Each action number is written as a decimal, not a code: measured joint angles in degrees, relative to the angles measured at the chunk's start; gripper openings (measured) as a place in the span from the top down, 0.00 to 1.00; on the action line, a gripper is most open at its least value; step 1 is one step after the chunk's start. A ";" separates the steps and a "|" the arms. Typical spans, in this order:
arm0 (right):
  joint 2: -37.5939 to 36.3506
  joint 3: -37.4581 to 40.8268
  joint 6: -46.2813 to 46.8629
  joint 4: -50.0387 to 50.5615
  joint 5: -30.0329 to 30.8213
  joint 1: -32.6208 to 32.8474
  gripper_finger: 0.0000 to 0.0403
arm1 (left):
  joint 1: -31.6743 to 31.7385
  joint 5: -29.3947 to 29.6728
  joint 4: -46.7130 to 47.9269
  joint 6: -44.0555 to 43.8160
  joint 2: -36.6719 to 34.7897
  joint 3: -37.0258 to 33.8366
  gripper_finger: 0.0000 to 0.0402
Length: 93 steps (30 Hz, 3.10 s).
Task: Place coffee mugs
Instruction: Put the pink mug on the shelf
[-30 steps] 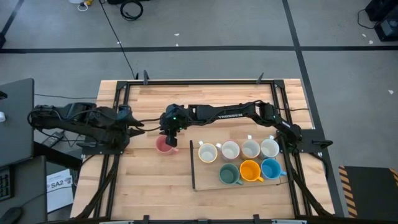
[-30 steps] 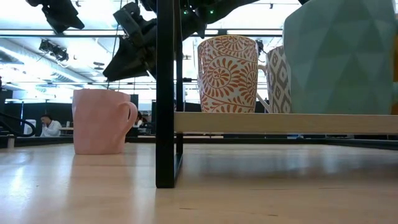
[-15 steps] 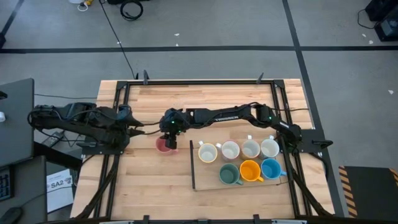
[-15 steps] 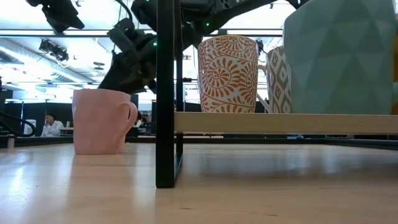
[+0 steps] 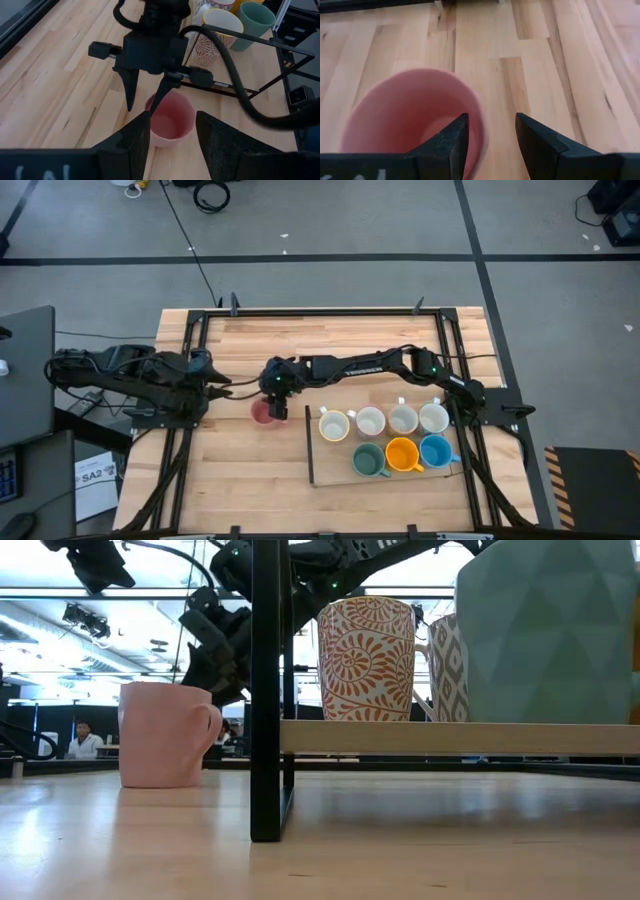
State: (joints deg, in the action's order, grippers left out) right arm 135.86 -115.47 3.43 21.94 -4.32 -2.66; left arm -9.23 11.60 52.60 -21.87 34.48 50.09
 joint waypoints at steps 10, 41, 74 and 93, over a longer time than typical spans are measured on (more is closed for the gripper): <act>0.01 0.01 -0.19 0.96 -0.20 0.07 0.60 | 0.00 0.00 0.00 -0.02 0.00 0.00 0.59; -0.05 -3.00 -0.28 4.25 -0.22 0.07 0.94 | 0.00 0.02 0.00 0.02 0.00 0.00 0.59; -22.45 -19.45 1.75 38.20 -2.17 4.70 0.95 | 0.00 0.44 -0.04 0.63 0.00 0.00 0.59; -26.37 -14.12 16.04 53.40 17.69 28.63 0.95 | 0.00 0.44 -0.13 -0.04 0.00 0.00 0.59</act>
State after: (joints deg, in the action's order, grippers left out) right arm 109.49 -129.59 19.47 75.35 13.37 25.98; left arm -9.23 12.03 52.47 -21.91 34.48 50.09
